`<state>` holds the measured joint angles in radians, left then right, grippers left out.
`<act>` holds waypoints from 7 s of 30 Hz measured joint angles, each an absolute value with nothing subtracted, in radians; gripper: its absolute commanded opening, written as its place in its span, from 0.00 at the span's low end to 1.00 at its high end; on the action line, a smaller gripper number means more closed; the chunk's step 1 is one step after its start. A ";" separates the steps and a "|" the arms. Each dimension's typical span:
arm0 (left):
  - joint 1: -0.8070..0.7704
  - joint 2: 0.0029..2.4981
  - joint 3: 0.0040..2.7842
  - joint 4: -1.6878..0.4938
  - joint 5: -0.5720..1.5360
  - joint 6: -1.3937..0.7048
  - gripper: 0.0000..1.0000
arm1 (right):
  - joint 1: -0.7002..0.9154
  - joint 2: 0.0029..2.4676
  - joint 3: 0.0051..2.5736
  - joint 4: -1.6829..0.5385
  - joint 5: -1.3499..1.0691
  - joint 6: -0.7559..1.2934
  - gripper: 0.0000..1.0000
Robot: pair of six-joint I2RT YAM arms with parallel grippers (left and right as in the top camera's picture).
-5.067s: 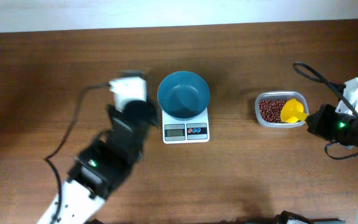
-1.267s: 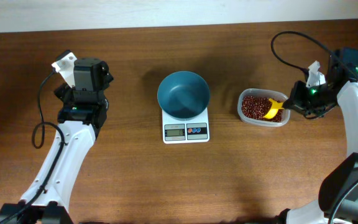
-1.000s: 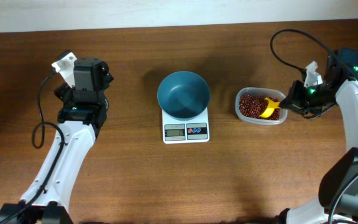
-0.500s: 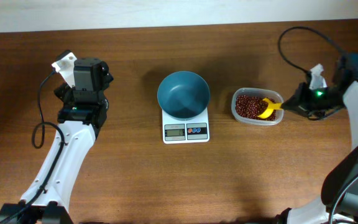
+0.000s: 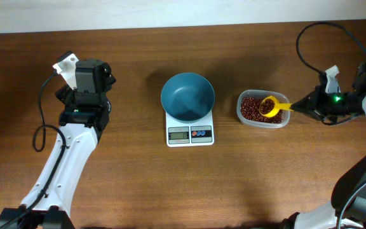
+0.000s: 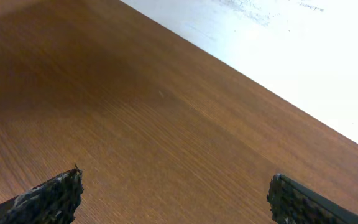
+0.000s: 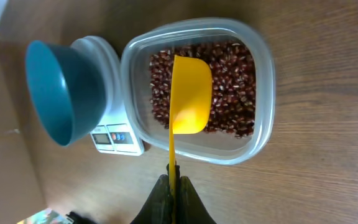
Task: Scoop item into bowl and weigh 50g on scale
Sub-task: 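Lift the filled scoop and carry it left over the teal bowl, then tip the scoop with the right gripper to pour beans into the bowl, then return the scoop to the bean tub and scoop more beans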
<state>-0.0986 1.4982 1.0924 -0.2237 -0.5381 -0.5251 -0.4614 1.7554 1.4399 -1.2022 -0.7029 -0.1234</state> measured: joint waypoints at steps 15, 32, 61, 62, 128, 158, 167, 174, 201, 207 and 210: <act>-0.099 1.498 1.092 -0.224 -0.538 -0.525 0.99 | -0.542 1.756 1.440 -1.288 -0.840 -0.236 0.04; -0.099 1.498 1.092 -0.224 -0.538 -0.525 0.99 | -0.558 1.756 1.440 -1.502 -1.096 -0.399 0.04; -0.099 1.498 1.092 -0.308 -0.535 -0.525 0.99 | -0.125 1.756 1.444 -1.120 -1.124 -0.197 0.04; -0.099 1.498 1.092 -0.309 -0.535 -0.525 0.99 | -0.105 1.756 1.444 -1.078 -1.110 -0.169 0.04; -0.099 1.498 1.092 -0.449 -0.535 -0.525 0.99 | 0.527 1.720 1.582 -0.871 0.124 -0.183 0.04; -0.099 1.498 1.092 -0.427 -0.535 -0.525 0.99 | 0.139 1.595 1.684 -1.278 0.147 0.125 0.04; -0.099 1.498 1.092 -0.423 -0.535 -0.525 0.99 | 0.138 1.634 1.444 -1.106 0.141 0.171 0.04; -0.099 1.498 1.092 -0.418 -0.535 -0.525 0.99 | 0.138 1.665 1.401 -1.056 0.118 0.180 0.04; -0.099 1.498 1.092 -0.415 -0.535 -0.525 0.99 | -0.107 1.695 1.401 -1.053 -0.289 0.133 0.04; -0.099 1.498 1.092 -0.415 -0.535 -0.525 0.99 | -0.163 1.695 1.401 -1.084 -0.376 0.088 0.04; -0.099 1.498 1.092 -0.415 -0.535 -0.525 0.99 | -0.185 1.695 1.401 -1.088 -0.410 0.075 0.04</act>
<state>-0.0986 1.4982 1.0924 -0.4152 -0.5346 -0.5255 -0.1852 1.6951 1.4010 -1.0882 -0.4099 0.0750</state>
